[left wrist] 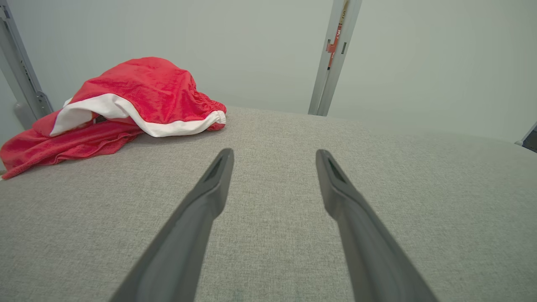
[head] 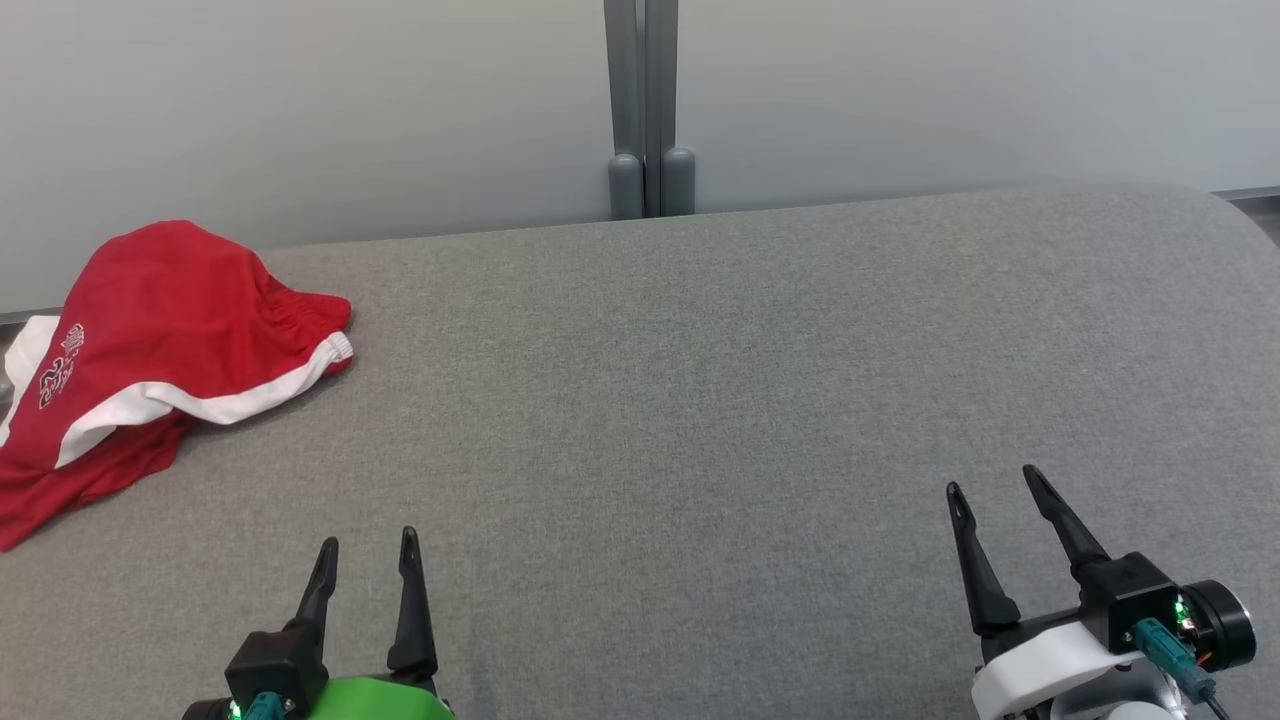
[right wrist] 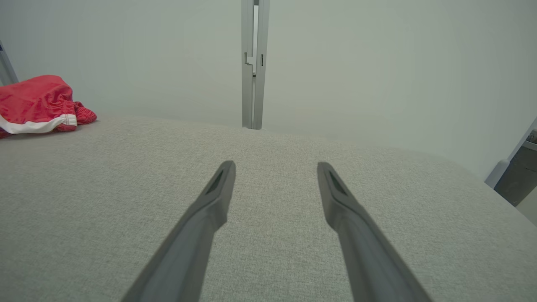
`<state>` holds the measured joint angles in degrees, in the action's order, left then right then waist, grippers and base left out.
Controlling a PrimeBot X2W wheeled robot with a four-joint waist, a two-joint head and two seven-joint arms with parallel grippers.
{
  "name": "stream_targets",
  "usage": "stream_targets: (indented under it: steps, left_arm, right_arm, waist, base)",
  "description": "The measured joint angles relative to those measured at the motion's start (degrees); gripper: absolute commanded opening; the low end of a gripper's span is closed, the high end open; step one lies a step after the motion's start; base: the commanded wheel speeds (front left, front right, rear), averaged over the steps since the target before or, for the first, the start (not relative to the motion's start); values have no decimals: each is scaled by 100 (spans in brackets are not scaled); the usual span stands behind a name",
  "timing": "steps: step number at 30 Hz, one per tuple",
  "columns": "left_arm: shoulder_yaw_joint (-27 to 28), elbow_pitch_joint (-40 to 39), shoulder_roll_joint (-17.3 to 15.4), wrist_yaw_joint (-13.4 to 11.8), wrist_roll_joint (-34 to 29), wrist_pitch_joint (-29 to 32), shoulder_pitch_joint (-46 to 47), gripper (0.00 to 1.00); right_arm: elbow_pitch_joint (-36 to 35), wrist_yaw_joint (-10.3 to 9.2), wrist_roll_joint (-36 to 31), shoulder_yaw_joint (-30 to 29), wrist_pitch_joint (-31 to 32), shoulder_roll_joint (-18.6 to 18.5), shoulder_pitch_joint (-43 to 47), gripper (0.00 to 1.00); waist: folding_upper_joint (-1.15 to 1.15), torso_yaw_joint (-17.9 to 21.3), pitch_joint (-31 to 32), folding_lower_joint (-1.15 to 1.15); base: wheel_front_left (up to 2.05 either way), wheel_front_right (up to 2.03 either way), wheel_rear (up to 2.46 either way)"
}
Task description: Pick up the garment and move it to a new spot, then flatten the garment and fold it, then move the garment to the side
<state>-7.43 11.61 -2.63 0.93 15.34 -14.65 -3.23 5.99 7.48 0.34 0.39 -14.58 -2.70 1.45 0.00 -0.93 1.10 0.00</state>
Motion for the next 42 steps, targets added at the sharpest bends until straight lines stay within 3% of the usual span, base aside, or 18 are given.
stream_targets:
  steps: [31, 36, 42]
  left_arm:
    - [-32, 181, -3, 7, -122, -48, -20, 100]
    - [-48, 170, -4, 9, -134, -48, 47, 100]
    - [-34, 177, -5, 33, -193, -48, 79, 100]
  right_arm:
    - [18, 1, -155, -37, -42, -2, 9, 100]
    - [-18, 3, -149, -198, -43, -5, 57, 100]
    - [-26, 3, -146, -249, -43, -9, 94, 100]
  waist:
    - [0, -36, -15, 0]
    - [0, -215, -23, 0]
    - [0, -713, -37, 0]
  base:
    - [0, 0, 0]
    - [0, 0, 0]
    - [0, 0, 0]
